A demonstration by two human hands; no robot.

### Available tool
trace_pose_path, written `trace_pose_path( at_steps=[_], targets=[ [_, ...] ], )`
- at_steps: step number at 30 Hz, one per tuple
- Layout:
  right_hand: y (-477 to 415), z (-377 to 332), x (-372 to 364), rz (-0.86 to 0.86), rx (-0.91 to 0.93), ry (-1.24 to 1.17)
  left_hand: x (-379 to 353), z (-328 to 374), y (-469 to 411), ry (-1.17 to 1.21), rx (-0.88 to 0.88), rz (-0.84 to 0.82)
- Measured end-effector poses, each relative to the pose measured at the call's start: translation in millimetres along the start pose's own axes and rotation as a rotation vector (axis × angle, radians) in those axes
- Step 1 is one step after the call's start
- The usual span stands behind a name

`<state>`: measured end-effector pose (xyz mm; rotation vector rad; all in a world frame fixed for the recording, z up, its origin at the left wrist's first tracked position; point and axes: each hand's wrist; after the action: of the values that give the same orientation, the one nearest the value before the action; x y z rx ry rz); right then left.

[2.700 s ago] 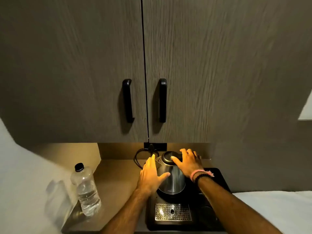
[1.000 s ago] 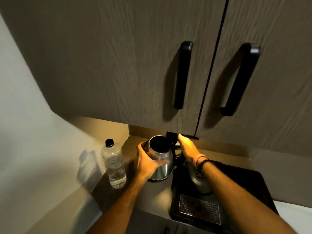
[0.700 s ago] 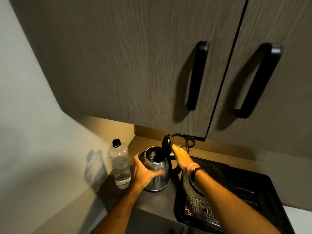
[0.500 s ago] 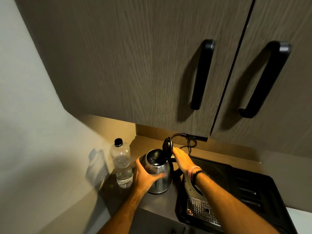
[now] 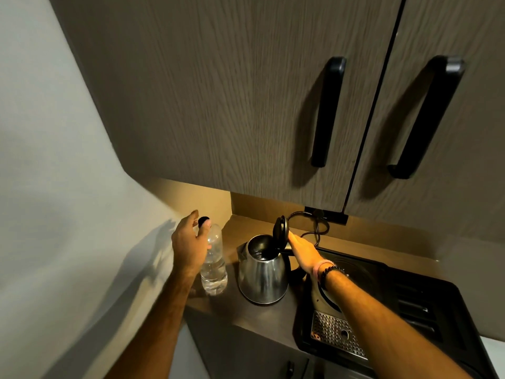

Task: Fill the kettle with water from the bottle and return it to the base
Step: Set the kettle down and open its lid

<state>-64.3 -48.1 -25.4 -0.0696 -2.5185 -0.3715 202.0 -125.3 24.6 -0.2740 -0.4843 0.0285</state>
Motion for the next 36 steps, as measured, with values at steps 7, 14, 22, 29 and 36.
trace_pose_path(
  at_steps=[7,14,22,29,36],
  targets=[
    [8.1,-6.8,1.3,-0.053,0.066,0.216,-2.7,-15.2,-6.3,0.016,-0.003,-0.071],
    [7.7,-4.9,2.0,-0.048,0.093,0.236,-4.9,-19.4,-11.6,0.077,0.049,0.002],
    [0.1,0.9,1.0,-0.039,0.115,0.267,-13.8,-6.0,10.6,-0.074,-0.156,0.289],
    [-6.2,5.1,0.4,-0.042,0.104,0.290,-74.4,-72.2,118.8,-0.175,0.010,-0.007],
    [-13.7,10.2,0.8,0.033,0.130,0.337,-99.6,-125.3,126.0,-0.291,0.308,-0.277]
  ],
)
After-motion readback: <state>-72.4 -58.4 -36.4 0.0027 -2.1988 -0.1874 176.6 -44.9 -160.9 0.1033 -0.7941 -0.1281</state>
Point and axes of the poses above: each hand's wrist, its own y-axis away from the middle knuckle, its own x-axis out of the back of the hand, z = x × y, and after that the axes turned 8 degrees about -z, right-handed
